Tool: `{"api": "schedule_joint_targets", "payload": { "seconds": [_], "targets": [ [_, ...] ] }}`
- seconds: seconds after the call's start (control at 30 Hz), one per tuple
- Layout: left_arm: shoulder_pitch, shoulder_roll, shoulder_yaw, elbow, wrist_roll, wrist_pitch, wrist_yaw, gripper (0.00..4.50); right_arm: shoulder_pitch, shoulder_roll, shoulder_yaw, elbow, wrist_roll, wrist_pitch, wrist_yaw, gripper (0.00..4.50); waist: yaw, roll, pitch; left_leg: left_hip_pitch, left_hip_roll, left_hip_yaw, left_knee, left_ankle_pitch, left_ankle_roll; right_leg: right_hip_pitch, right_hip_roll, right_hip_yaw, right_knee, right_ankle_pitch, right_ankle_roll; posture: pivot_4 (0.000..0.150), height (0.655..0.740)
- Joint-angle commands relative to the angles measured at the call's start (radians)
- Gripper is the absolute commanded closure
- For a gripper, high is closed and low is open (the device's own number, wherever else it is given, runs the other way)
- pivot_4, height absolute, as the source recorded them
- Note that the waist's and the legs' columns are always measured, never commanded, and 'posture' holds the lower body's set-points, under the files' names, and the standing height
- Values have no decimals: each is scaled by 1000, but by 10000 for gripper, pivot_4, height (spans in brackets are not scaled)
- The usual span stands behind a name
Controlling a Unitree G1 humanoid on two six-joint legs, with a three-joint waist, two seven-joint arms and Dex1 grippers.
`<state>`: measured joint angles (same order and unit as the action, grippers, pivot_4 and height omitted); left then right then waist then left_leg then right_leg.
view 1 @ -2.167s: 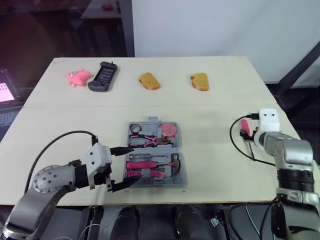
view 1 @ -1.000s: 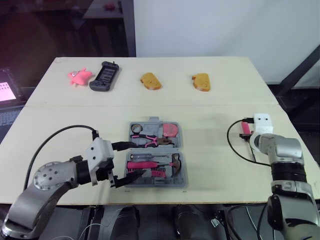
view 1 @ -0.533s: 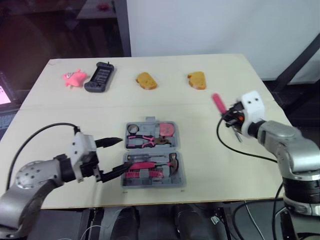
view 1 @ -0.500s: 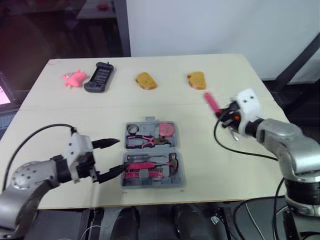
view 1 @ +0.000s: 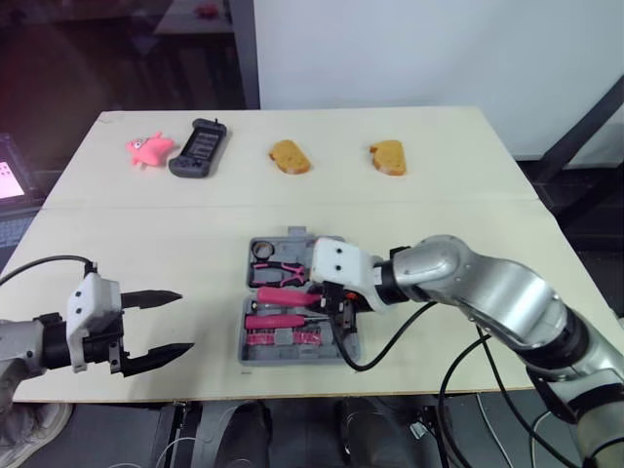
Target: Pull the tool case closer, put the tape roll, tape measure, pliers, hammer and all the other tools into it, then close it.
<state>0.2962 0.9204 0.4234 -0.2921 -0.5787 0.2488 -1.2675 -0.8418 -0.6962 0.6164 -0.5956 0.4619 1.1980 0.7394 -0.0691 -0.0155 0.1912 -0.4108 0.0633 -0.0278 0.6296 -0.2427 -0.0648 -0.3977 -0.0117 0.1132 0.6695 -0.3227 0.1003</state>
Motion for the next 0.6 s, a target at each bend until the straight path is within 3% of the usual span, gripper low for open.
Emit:
{"api": "schedule_joint_targets", "payload": {
  "seconds": [0.03,0.3,0.6],
  "targets": [
    [22,8,42,-40,-4,-11,-15,0,-78,17,91,0,-42,11,29,41042,-3,0,0,0,1,0,0,0,0,-1,1,0,1,0,0,1500,7400],
    [64,14,50,-58,-2,-14,-45,0,-236,127,306,94,-59,120,91,41042,-1,0,0,0,1,0,1,0,0,-5,2,0,8,-1,-2,1500,7400],
    [113,6,53,-56,2,-44,-95,0,-274,323,329,208,-65,219,20,41042,-4,0,0,0,1,-1,2,0,0,-8,3,-1,15,-3,-5,1500,7400]
  ]
}}
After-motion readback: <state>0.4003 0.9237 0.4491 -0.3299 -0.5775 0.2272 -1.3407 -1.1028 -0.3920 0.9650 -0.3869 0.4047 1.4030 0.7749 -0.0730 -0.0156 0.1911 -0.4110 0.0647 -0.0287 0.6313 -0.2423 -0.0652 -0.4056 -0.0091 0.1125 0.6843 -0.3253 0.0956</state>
